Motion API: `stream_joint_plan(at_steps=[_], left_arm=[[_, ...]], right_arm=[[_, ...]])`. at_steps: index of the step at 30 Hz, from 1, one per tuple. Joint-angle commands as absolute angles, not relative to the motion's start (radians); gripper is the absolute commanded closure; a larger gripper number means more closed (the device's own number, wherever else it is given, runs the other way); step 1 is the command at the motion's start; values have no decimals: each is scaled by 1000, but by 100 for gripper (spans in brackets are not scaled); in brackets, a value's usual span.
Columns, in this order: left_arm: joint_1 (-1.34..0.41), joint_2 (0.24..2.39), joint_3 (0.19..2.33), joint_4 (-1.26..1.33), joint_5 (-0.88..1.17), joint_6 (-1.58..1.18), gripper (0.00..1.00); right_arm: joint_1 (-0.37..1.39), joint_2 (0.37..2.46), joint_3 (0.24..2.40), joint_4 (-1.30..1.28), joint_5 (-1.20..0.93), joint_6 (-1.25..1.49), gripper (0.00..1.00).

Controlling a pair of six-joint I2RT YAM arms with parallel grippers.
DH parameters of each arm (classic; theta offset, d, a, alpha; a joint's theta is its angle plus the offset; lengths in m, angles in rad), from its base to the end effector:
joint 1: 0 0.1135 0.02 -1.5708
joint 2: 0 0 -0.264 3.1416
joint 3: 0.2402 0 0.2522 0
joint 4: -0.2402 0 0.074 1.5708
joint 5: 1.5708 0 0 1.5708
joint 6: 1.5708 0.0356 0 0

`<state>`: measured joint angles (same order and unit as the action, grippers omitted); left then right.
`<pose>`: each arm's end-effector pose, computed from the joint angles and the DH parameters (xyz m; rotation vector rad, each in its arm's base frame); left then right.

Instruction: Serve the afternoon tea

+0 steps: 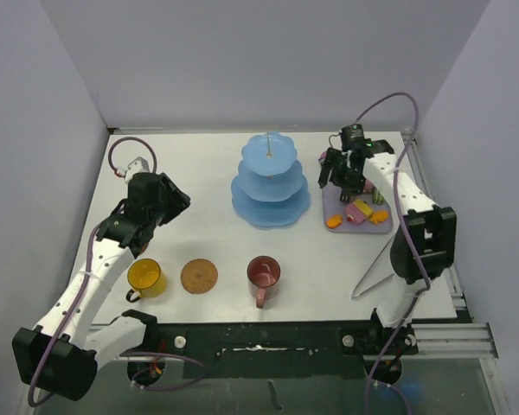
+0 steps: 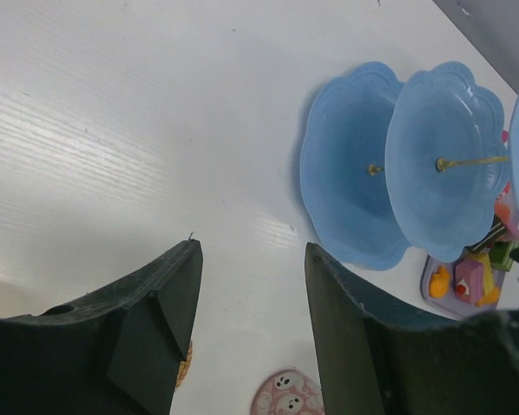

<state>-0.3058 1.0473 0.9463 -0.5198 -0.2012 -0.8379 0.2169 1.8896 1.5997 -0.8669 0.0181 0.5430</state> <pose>0.2180 -0.0614 0.3138 -0.6907 2.0989 -0.4268 0.3895 0.0852 0.2513 0.4506 2.7070 0.1907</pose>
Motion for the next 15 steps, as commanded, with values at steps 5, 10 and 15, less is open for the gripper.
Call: stream_joint_plan(at_steps=[5, 10, 15], left_arm=[[-301, 1021, 936, -463, -199, -816, 49], [-295, 1010, 928, -459, -196, -815, 49], [-293, 1010, 928, -459, -199, -812, 48]], right_arm=[[-16, 1398, 1265, -1016, -32, 836, 12], [-180, 1297, 1206, -1222, -87, 880, 8], [-188, 1340, 1220, -1430, -79, 880, 8]])
